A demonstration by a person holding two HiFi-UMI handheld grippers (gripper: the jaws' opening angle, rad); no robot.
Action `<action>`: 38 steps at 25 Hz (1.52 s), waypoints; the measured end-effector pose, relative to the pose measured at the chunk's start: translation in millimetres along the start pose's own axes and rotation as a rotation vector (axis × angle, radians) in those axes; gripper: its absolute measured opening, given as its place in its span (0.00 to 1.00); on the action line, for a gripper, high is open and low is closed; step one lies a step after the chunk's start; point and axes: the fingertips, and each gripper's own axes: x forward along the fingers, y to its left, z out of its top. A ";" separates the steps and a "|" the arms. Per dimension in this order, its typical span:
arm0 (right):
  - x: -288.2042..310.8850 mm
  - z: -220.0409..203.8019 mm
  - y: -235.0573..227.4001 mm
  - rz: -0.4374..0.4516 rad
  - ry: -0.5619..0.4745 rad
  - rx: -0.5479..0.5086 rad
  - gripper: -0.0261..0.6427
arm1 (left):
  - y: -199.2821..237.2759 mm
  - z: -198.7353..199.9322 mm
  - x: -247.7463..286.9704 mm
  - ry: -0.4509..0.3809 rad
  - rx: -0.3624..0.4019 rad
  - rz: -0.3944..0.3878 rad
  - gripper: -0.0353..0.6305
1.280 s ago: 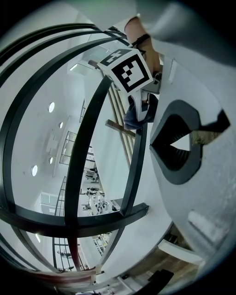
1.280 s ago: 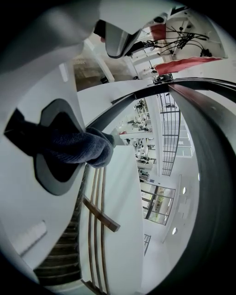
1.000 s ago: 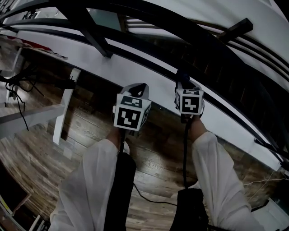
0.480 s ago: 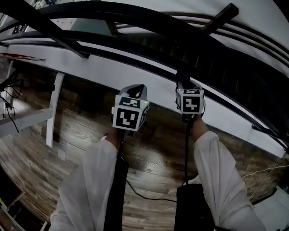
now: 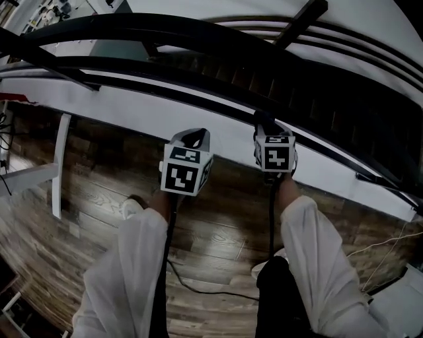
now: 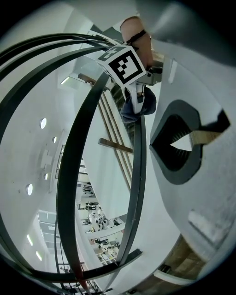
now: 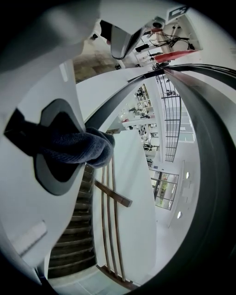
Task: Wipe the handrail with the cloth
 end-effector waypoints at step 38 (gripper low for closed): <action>-98.2 -198.1 -321.8 -0.165 -0.030 0.188 0.18 | -333.4 -15.8 161.0 0.041 0.139 -0.159 0.06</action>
